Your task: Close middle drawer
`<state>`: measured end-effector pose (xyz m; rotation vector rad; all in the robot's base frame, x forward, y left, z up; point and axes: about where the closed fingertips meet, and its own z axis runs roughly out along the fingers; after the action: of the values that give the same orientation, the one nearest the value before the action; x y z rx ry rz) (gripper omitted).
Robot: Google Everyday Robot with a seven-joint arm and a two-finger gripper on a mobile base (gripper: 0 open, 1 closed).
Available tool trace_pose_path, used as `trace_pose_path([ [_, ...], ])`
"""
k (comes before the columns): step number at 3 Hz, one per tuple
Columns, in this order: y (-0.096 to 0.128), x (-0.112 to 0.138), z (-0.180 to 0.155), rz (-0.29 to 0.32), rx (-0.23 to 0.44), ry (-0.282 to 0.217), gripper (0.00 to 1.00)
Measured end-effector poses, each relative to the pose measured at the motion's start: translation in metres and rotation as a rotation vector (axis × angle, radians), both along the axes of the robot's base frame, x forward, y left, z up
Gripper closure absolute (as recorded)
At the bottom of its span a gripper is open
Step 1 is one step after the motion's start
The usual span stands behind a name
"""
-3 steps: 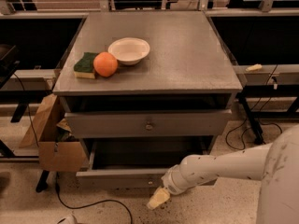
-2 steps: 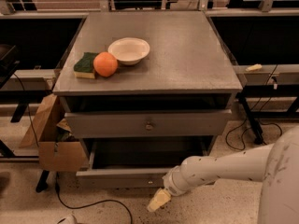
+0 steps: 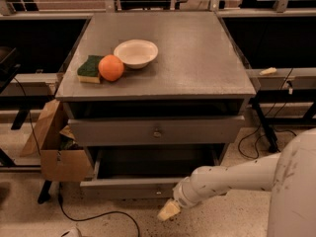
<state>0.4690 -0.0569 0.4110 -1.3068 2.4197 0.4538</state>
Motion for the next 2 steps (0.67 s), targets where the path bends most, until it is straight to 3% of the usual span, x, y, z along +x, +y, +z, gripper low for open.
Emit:
trace_pose_path([
  [1,-0.0016,0.0223,-0.0081,0.001,-0.034,0.005,0.41],
  [2,-0.0020,0.0195,-0.0078,0.001,-0.034,0.005,0.64],
])
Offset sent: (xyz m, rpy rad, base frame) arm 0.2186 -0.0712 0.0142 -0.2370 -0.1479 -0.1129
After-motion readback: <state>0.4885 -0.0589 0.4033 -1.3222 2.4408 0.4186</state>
